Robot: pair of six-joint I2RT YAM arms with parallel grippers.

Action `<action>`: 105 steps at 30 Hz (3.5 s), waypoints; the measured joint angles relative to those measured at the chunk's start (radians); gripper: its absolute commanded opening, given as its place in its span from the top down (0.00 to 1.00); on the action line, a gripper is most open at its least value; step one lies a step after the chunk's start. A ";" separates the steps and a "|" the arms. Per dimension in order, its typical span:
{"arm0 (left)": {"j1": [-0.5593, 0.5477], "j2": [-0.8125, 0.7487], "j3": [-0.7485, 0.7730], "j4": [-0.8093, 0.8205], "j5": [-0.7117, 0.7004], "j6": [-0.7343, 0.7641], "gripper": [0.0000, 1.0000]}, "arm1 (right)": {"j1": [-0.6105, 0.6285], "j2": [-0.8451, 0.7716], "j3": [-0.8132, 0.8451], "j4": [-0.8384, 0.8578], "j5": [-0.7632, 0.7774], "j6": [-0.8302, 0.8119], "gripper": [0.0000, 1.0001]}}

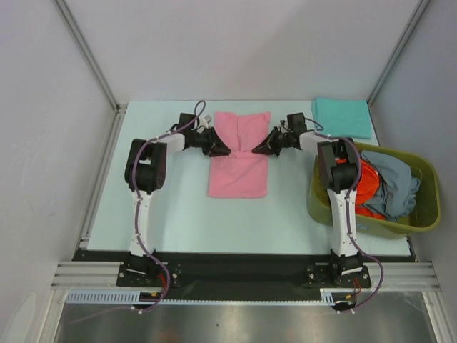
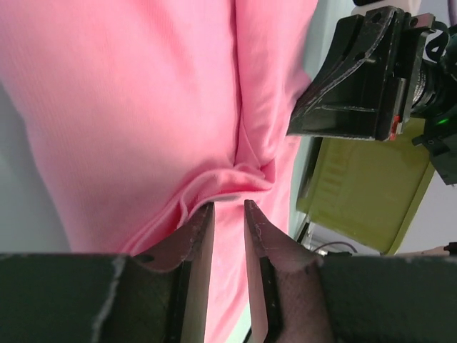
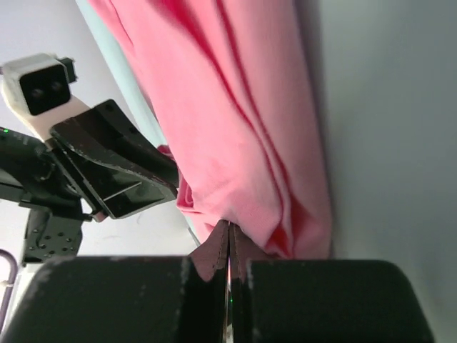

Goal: Fold and stack the t-shirts
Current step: Fold the tshirt

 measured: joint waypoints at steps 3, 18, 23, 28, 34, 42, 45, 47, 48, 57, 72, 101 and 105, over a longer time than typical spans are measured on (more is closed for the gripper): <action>0.005 0.012 0.003 0.027 0.000 -0.023 0.71 | -0.021 0.000 -0.001 0.015 0.001 0.006 1.00; 0.006 -0.216 -0.105 -0.085 -0.086 0.063 0.59 | -0.030 -0.116 -0.009 -0.242 0.038 -0.175 1.00; -0.001 -0.418 -0.254 -0.049 -0.082 0.085 0.67 | -0.006 -0.176 0.004 -0.330 0.034 -0.257 1.00; -0.010 -0.438 -0.432 -0.055 -0.076 0.116 0.73 | 0.082 -0.160 0.000 -0.449 0.004 -0.367 1.00; -0.011 -0.343 -0.475 -0.186 -0.095 0.220 0.79 | 0.138 -0.150 -0.096 -0.599 -0.029 -0.521 1.00; -0.011 -0.344 -0.517 -0.223 -0.080 0.269 0.81 | 0.056 -0.200 -0.265 -0.644 -0.003 -0.656 1.00; -0.011 -0.360 -0.530 -0.236 -0.090 0.285 0.81 | 0.049 -0.230 -0.288 -0.682 0.058 -0.662 1.00; -0.011 -0.388 -0.552 -0.252 -0.109 0.299 0.79 | 0.050 -0.246 -0.294 -0.708 0.124 -0.672 1.00; -0.011 -0.405 -0.563 -0.267 -0.124 0.308 0.78 | 0.051 -0.256 -0.294 -0.723 0.153 -0.677 1.00; -0.022 -0.533 -0.579 -0.378 -0.231 0.365 0.76 | 0.076 -0.347 -0.219 -0.797 0.293 -0.687 1.00; -0.033 -0.392 -0.493 -0.120 -0.166 0.187 0.79 | 0.132 -0.112 -0.046 -0.158 0.123 -0.114 1.00; -0.053 -0.691 -0.542 -0.361 -0.343 0.331 0.27 | 0.173 -0.209 0.118 -0.403 0.294 -0.286 0.37; -0.053 -0.730 -0.544 -0.394 -0.353 0.329 0.24 | 0.127 -0.492 -0.121 -0.481 0.317 -0.402 0.34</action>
